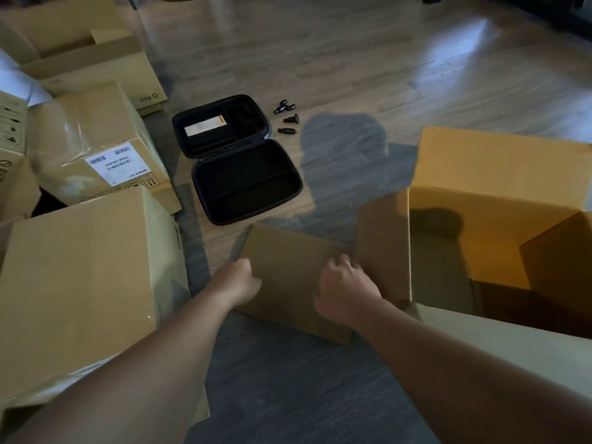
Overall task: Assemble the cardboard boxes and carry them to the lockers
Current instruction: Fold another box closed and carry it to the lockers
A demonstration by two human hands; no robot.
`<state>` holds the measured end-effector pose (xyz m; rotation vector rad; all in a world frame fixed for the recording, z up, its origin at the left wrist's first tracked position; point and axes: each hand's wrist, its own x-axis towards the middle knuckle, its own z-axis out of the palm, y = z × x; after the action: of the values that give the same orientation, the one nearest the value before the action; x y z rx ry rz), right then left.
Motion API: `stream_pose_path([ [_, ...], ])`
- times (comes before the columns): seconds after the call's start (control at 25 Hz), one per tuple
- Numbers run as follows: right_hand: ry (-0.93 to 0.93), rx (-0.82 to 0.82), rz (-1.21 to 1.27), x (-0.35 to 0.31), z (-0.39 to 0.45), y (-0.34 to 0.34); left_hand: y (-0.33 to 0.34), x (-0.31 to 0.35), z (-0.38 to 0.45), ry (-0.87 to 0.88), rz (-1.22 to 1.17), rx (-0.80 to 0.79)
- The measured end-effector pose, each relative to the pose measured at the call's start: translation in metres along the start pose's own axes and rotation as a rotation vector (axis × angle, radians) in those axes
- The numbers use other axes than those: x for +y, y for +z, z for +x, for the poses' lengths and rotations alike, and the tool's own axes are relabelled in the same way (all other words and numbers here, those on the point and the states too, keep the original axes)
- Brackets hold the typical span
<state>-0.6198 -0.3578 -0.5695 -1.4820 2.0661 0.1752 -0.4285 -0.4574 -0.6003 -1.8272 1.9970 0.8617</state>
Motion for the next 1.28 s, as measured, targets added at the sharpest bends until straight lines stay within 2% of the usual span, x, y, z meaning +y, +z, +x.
stream_pose_path([
  [0.12, 0.132, 0.073, 0.207, 0.002, 0.008, 0.017, 0.010, -0.023, 0.007, -0.026, -0.016, -0.057],
  [0.32, 0.249, -0.073, 0.261, 0.008, 0.021, 0.036, 0.018, -0.028, 0.006, -0.016, -0.105, -0.119],
  [0.44, 0.306, -0.111, 0.303, 0.009, 0.022, 0.047, 0.021, -0.033, 0.007, -0.009, -0.121, -0.108],
  [0.64, 0.342, -0.063, 0.378, 0.003, 0.022, 0.056, 0.015, -0.040, -0.001, -0.099, -0.304, -0.053],
  [0.76, 0.353, 0.031, 0.477, 0.002, 0.018, 0.058, -0.001, -0.038, -0.010, -0.090, -0.171, 0.077],
  [0.96, 0.196, 0.185, 0.498, -0.009, 0.019, 0.048, -0.047, -0.012, -0.027, -0.094, -0.021, 0.403],
  [1.2, 0.053, 0.347, 0.508, -0.041, 0.022, -0.002, -0.099, -0.014, -0.046, -0.079, -0.010, 0.613],
  [1.28, 0.040, 0.403, 0.483, -0.048, 0.022, -0.028, -0.105, -0.024, -0.048, -0.060, -0.019, 0.636],
])
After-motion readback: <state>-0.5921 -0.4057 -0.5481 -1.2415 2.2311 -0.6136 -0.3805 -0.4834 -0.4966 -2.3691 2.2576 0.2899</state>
